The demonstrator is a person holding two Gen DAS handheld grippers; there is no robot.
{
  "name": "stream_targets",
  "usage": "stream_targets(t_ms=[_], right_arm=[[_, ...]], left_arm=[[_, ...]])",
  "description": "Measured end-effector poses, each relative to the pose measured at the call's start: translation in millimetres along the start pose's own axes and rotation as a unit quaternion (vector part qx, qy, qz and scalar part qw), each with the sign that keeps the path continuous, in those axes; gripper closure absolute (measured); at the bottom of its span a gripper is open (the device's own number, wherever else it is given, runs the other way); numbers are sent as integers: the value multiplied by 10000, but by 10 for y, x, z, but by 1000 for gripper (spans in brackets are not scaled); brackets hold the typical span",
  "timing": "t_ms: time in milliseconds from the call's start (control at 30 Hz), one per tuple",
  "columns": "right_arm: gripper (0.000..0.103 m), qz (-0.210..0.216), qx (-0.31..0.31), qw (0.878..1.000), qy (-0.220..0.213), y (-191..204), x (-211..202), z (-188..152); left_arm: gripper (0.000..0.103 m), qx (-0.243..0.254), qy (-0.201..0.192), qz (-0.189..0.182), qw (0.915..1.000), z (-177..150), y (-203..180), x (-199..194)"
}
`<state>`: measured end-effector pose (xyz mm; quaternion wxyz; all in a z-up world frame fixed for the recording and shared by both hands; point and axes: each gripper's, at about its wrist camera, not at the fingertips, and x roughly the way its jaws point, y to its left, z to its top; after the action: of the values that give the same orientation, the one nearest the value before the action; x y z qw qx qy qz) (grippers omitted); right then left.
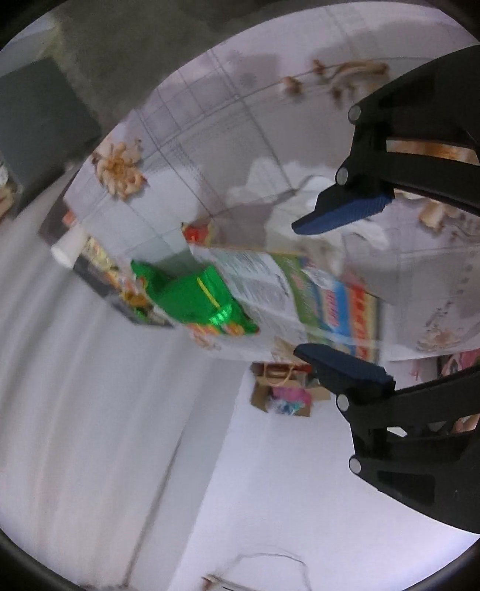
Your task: Collect trash
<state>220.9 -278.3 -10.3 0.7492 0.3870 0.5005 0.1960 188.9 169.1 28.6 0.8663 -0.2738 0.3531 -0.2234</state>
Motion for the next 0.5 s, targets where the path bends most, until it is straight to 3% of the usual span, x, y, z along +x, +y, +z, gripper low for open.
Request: stream_targets(t_ms=[233, 300, 367, 500], right_arm=[[60, 7, 257, 9982, 536, -63, 323, 125], [70, 67, 238, 9980, 590, -37, 349, 125], [88, 137, 240, 9975, 650, -22, 360, 106], [97, 256, 157, 9973, 667, -2, 332, 76]], left_arm=[[40, -324, 565, -99, 9978, 83, 68, 495], [45, -379, 698, -165, 9967, 77, 58, 605], [49, -364, 757, -216, 9962, 62, 18, 654], [59, -209, 810, -276, 9961, 34, -98, 684]])
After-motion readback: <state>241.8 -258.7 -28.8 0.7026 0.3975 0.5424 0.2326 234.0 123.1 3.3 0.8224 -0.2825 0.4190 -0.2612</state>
